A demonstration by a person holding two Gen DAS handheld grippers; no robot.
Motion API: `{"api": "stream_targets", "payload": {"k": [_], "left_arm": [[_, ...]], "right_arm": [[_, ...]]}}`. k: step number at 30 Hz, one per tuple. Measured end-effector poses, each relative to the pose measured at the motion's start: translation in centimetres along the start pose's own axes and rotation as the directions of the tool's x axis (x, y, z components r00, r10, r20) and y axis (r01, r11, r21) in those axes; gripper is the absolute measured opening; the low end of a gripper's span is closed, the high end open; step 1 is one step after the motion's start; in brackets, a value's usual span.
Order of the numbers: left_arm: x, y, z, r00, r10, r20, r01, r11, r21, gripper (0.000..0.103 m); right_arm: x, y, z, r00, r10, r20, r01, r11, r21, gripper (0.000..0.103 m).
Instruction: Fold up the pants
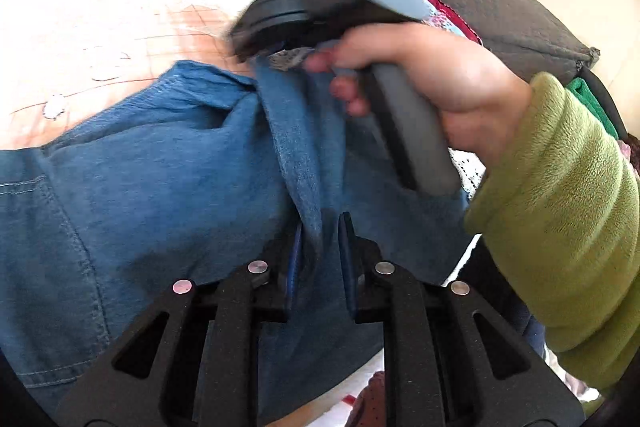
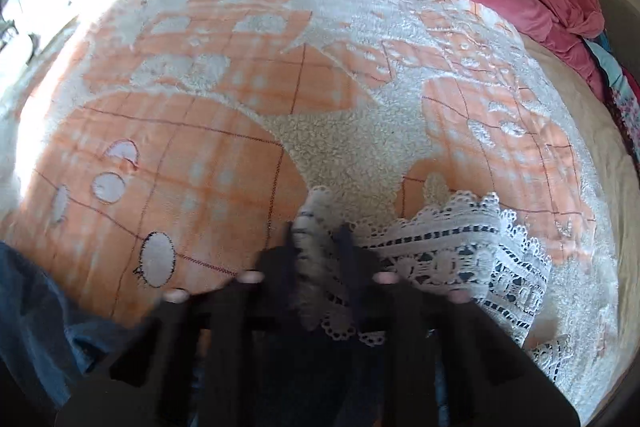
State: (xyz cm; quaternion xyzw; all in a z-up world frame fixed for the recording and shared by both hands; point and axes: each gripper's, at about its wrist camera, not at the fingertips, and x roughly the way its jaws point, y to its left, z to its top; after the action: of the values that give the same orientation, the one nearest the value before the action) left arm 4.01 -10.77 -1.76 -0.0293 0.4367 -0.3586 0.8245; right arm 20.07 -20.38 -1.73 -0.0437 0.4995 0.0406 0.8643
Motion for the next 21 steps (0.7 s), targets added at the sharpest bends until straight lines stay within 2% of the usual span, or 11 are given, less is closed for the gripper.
{"api": "stream_targets", "payload": {"k": [4,8,11,13,15,21], "left_arm": [[-1.2,0.2,-0.3,0.999,0.029,0.023,-0.029,0.999,0.012,0.012],[-1.6,-0.2,-0.5,0.998,0.056,0.033,-0.057,0.998,0.038,0.015],[-1.8,-0.4,-0.7,0.997,0.071,0.044,-0.073,0.996,0.054,0.015],[-1.9,-0.4,-0.6,0.996,0.079,0.047,-0.082,0.994,0.067,0.014],[-2.2,-0.6,-0.7,0.995,0.090,0.043,-0.093,0.992,0.083,0.003],[-2.6,0.0,-1.5,0.997,0.063,0.041,-0.068,0.988,0.137,0.002]], "right_arm": [[-4.4,-4.0,-1.4,0.989,0.111,0.100,-0.124,0.983,0.135,0.008],[-9.1,-7.6,-4.5,0.969,0.155,0.193,-0.197,0.955,0.223,0.008],[-12.3,-10.4,-8.2,0.955,0.167,0.247,-0.236,0.928,0.288,0.008],[-13.7,-11.7,-10.3,0.950,0.162,0.268,-0.247,0.915,0.320,0.008],[-14.7,-12.9,-12.4,0.945,0.163,0.284,-0.260,0.899,0.351,0.008],[-15.9,-15.5,-20.0,0.929,0.239,0.281,-0.351,0.806,0.477,0.008]]}}
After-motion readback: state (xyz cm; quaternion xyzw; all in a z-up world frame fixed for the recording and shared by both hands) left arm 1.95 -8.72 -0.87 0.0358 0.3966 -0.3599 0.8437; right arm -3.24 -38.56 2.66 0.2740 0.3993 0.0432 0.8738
